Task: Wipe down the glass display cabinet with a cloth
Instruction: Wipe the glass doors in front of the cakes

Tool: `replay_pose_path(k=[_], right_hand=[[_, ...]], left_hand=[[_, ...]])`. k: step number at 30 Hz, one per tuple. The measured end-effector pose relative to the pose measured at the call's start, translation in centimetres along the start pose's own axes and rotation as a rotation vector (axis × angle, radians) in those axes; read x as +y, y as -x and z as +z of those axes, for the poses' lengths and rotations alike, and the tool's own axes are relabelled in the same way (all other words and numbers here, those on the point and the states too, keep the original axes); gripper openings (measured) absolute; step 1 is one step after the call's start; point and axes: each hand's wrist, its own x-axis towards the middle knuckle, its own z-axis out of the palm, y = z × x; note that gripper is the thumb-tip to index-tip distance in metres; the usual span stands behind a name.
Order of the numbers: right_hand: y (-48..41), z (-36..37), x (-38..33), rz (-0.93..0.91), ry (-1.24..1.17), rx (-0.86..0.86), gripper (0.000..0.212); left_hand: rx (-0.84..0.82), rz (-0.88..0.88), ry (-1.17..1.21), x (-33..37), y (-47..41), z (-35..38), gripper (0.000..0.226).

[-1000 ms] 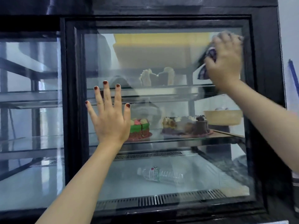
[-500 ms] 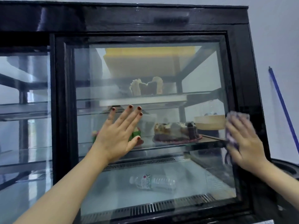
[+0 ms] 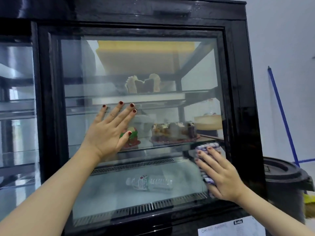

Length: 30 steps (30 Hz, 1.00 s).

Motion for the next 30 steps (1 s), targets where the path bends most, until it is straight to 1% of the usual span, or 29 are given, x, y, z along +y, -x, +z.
replay_pose_path(k=[1,2,3,5,6,7,9,12,15,18,20,22,24,27,28,30], right_hand=[[1.1,-0.2,1.1,0.074,-0.01,-0.004,0.056],[1.6,-0.5,2.2,0.139,-0.019,-0.001,0.055],[1.6,-0.9,3.2,0.2,-0.022,0.017,0.054],[-0.3,-2.0,5.0,0.339,-0.058,0.092,0.055],[-2.1,-2.5,5.7,0.417,-0.093,0.14,0.056],[-4.4,-3.2,6.4,0.49,-0.128,0.191,0.055],[-9.5,-4.3,8.3,0.6,-0.166,0.292,0.053],[-17.3,-5.9,11.9,0.688,-0.167,0.388,0.053],[-22.5,-7.0,15.1,0.701,-0.151,0.437,0.05],[-23.4,-7.2,16.1,0.689,-0.148,0.435,0.051],[-21.7,-6.8,14.7,0.675,-0.163,0.438,0.054],[-17.3,-5.6,12.0,0.66,-0.188,0.424,0.055],[-10.8,-3.8,8.6,0.618,-0.233,0.369,0.055],[-1.4,-1.6,4.3,0.48,-0.189,0.219,0.056],[0.1,-1.4,3.7,0.454,-0.188,0.192,0.055],[0.2,-1.2,3.8,0.459,-0.205,0.215,0.054]], left_hand=[[0.001,-0.017,0.006,0.0,-0.1,0.0,0.06],[0.008,-0.069,0.013,0.0,-0.1,0.2,0.062],[0.014,-0.178,0.04,0.0,0.0,0.3,0.063],[0.027,-0.5,0.136,-0.4,0.2,0.6,0.069],[0.027,-0.601,0.158,-0.5,0.3,0.6,0.073],[0.022,-0.64,0.163,-0.5,0.4,0.6,0.075],[0.017,-0.621,0.161,-0.4,0.3,0.6,0.078],[0.011,-0.632,0.149,-0.2,0.0,0.6,0.078],[-0.023,-0.673,0.124,0.3,-0.3,0.5,0.073],[-0.002,-0.602,0.114,1.2,-3.0,0.7,0.064],[0.03,-0.556,0.11,1.7,-5.8,0.9,0.059],[0.05,-0.571,0.104,1.9,-7.7,1.1,0.059],[0.059,-0.574,0.097,1.9,-8.1,1.4,0.061],[0.072,-0.564,0.095,1.8,-7.7,1.6,0.062],[0.077,-0.567,0.096,1.8,-7.8,1.6,0.062],[0.073,-0.566,0.099,1.9,-7.9,1.4,0.061]])
